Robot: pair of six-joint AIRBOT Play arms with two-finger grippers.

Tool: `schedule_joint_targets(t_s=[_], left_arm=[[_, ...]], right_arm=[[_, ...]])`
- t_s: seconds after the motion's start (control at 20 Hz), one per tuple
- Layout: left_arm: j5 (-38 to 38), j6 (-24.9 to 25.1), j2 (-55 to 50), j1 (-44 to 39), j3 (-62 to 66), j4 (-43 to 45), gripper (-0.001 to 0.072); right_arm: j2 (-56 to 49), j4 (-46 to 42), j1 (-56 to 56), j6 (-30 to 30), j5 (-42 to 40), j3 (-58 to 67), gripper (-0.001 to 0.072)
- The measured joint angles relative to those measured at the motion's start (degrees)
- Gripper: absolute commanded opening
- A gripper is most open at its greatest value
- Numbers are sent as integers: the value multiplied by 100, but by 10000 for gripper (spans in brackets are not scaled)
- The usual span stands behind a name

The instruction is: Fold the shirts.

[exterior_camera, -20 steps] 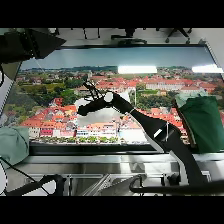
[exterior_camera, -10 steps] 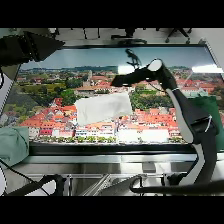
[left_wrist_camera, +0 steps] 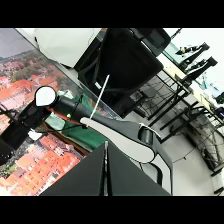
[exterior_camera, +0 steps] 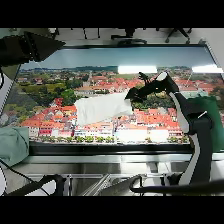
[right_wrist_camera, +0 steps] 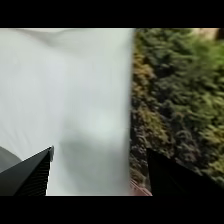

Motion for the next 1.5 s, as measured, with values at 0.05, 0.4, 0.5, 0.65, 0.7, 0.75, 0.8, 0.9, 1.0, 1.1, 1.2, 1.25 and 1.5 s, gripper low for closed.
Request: schedule_joint_targets(t_s=[0.05,0.4,0.5,0.65,0.7,0.75,0.8,0.9,1.0,1.1,1.2,1.25,1.5], left_arm=[[-2,0,0,0,0,0,15],[-26,2,2,0,-2,11,15],[-42,2,0,0,-2,11,15],[-61,2,0,0,-2,11,15],[-68,2,-2,0,-2,9,15],[-68,2,-7,0,-2,2,15],[-76,2,-9,0,-2,2,15],[-90,2,-9,0,-2,2,15],[-92,2,-9,0,-2,2,15],[-94,2,-9,0,-2,2,15],[-98,2,-9,0,-2,2,15],[-114,2,-9,0,-2,2,15],[-214,2,-24,0,-2,7,15]], right_arm=[[-94,160,63,-37,35,0,651],[-157,1158,278,-516,26,33,20],[114,1480,136,-601,70,144,20],[734,1766,-321,-632,68,326,19],[1003,1797,-584,-577,70,363,20],[1226,1827,-831,-522,68,387,19],[1460,1862,-1123,-461,66,409,19],[1858,1897,-1749,-310,33,428,19],[2177,1899,-2415,-72,-26,437,19],[2452,1906,-3060,240,-66,446,19],[2717,1709,-3624,713,4,446,19],[2861,1482,-3884,1029,90,446,19],[3622,-748,-4649,2450,1115,446,19]])
